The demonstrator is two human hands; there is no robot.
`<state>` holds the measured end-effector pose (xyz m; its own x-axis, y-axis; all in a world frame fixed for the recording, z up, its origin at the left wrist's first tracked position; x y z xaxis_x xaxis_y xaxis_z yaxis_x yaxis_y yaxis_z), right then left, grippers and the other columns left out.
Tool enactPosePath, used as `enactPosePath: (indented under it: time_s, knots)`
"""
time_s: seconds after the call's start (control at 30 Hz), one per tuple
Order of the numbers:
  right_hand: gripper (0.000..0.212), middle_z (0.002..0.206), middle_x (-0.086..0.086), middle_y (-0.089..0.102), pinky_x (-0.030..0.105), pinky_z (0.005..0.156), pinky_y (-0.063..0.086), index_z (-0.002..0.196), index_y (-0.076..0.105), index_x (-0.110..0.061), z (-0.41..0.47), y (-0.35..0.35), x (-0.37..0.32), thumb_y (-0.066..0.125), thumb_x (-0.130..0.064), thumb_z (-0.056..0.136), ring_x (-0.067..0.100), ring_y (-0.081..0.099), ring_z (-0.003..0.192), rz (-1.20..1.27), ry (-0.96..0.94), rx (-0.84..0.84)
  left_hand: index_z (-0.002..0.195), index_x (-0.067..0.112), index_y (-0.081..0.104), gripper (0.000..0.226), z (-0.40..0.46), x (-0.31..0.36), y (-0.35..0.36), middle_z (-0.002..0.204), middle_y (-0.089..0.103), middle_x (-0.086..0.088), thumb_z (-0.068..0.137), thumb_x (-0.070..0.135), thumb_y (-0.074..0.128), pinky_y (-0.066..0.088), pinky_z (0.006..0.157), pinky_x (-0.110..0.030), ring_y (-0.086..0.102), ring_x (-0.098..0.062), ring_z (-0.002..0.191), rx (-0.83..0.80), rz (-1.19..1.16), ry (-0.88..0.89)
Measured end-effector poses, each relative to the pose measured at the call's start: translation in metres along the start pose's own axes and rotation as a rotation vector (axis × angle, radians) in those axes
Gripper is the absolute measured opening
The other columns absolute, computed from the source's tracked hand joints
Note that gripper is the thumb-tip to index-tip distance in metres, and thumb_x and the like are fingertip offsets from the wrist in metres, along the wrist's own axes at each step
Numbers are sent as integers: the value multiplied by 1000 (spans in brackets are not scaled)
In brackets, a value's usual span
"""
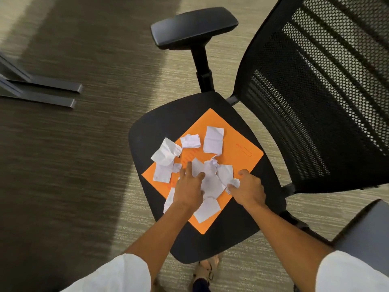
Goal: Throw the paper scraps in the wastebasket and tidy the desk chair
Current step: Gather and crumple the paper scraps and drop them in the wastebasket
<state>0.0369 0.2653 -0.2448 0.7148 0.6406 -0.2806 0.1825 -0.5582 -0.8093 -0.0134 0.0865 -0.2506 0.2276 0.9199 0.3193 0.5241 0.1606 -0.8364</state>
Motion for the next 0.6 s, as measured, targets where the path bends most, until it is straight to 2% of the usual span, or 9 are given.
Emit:
enactPosePath:
  time_s: [0.1,0.17,0.23,0.3,0.37,0.47,0.53,0.6]
  knots:
    - [49,119,10,65,40,75,56,127,57,-18,5,2,4,77,-32,85,31,65,105,106,45,-11,134,25,60,41,1,-5,-3,165,21,-5,93,24,68,35,116,-35,30,-29,147,65,-165,-47]
    - [34,111,8,69,38,74,58,117,65,-18,5,0,8,74,-30,87,27,66,97,179,70,11,123,21,66,34,2,-11,-6,162,29,-5,90,19,73,35,115,-32,35,-27,145,96,-306,-113]
    - [24,101,5,71,32,69,55,108,70,-18,6,-6,10,74,-29,87,23,66,89,269,70,52,115,20,68,30,2,-14,-11,159,34,-4,87,19,76,34,116,-33,36,-27,144,115,-432,-164]
    - [20,91,-2,69,23,61,47,103,72,-19,5,-13,8,76,-29,86,17,66,85,409,47,65,116,21,67,34,3,-14,-18,156,39,-2,84,23,79,34,115,-33,39,-25,142,112,-511,-168]
    - [13,90,-7,70,19,60,44,97,73,-23,3,-16,-2,76,-29,86,10,65,84,521,-17,2,123,23,64,43,4,-15,-25,155,42,-2,84,28,79,37,113,-34,41,-24,139,102,-513,-113]
    - [5,92,-7,72,21,66,49,92,74,-29,-2,-8,-20,75,-29,87,12,66,90,565,-92,-138,134,22,56,50,2,-18,-35,153,43,-3,88,30,74,40,113,-38,41,-24,140,117,-453,-13]
    - [14,92,-8,70,20,65,48,97,76,-23,-5,1,-30,75,-32,87,8,62,88,525,-121,-180,136,19,54,49,-7,-23,-40,151,45,-5,91,28,70,45,109,-38,41,-25,139,178,-369,47]
    - [19,88,-15,66,14,62,43,100,76,-15,-9,11,-40,76,-27,86,2,59,81,432,-207,-172,133,15,56,46,-22,-29,-41,144,51,-9,90,24,70,51,97,-36,49,-27,131,259,-268,80]
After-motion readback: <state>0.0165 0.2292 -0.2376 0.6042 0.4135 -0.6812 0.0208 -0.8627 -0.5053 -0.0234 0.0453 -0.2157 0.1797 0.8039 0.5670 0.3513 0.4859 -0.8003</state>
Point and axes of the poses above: each hand's wrist, its own z-axis towards the middle knuckle, its own y-axis out of the palm, x = y × z, the point moved 4 cm from there along z, towards the middle knuckle
